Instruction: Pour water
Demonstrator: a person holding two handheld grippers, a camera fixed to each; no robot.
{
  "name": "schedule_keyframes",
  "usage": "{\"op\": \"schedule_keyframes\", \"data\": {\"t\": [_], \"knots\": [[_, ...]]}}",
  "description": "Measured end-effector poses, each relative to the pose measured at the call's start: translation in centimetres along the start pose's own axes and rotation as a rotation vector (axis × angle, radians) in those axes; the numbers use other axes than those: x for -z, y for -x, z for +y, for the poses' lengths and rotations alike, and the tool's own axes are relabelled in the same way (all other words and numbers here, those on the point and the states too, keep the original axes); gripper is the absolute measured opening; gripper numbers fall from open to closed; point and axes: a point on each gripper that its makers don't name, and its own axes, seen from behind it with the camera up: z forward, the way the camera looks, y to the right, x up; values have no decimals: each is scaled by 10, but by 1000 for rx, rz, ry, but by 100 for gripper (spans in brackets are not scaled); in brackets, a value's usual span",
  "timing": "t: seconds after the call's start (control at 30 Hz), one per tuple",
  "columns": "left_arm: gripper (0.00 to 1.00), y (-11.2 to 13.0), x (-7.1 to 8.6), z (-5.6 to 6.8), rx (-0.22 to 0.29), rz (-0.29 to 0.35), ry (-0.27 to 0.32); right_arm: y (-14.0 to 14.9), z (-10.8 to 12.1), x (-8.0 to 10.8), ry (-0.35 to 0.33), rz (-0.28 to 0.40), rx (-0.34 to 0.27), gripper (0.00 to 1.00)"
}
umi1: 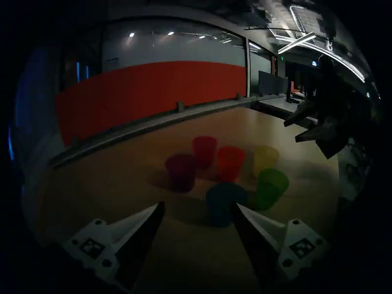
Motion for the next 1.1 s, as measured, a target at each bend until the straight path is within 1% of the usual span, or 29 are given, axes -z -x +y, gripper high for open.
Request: {"op": "schedule_keyframes", "data": {"t": [0.2,0.37,0.47,0.6,0.8,0.97,1.1], "knots": [[97,-5,6,-17,58,59,-82,1,35,6,131,35,-57,100],[97,-11,12,-33,98,120,-169,2,64,10,252,81,-93,100],[97,-13,16,-42,128,154,-219,4,77,12,310,105,-119,100],[97,-11,20,-48,162,185,-266,6,93,16,387,140,-149,100],[97,-11,25,-57,178,225,-341,4,118,24,501,201,-190,100],[97,-20,37,-65,196,292,-408,-3,131,32,574,269,-225,100],[97,-29,45,-69,198,344,-446,-9,138,38,618,323,-254,100]]}}
